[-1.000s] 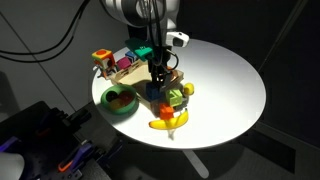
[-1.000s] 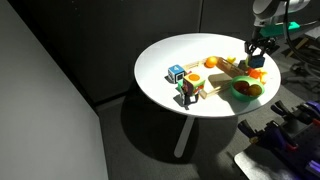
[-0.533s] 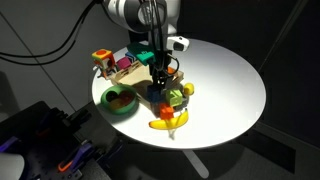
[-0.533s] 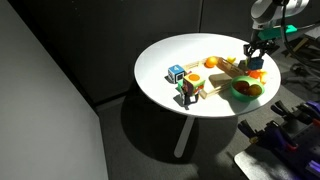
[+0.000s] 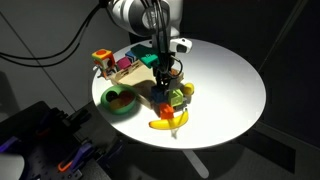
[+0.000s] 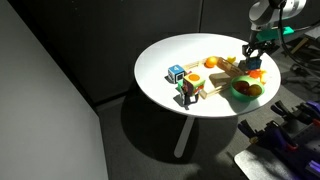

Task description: Put the blue block on top of the orange block

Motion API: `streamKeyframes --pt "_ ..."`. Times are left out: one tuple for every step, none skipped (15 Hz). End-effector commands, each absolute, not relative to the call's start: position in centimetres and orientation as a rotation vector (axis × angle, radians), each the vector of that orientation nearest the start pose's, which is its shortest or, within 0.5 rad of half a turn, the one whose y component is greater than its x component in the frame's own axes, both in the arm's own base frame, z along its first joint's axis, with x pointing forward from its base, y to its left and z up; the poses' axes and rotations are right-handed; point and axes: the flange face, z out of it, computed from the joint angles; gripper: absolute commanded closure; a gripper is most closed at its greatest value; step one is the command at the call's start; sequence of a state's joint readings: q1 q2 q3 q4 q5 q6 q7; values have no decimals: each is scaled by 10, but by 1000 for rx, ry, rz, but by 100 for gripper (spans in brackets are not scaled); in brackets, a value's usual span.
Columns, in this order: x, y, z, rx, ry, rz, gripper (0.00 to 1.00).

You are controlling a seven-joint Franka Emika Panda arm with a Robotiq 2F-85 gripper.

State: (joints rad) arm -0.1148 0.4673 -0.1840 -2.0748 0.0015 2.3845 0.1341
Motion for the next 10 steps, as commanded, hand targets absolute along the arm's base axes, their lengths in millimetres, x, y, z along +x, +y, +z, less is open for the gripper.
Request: streamKeyframes --pt "557 -179 194 -3134 677 228 68" --pt "558 -181 194 -3133 680 228 68" --pt "558 -182 194 -3133 683 225 68" --pt "559 -184 194 -3132 686 223 68" --pt "560 -185 194 -3132 689 221 68" --pt "560 -187 195 -3131 694 218 68" --pt "561 -189 195 -3131 698 217 68" --pt "560 -191 194 -3131 703 217 68" --pt "560 -193 194 -3131 705 219 68" --pt "560 -195 194 -3132 709 221 68"
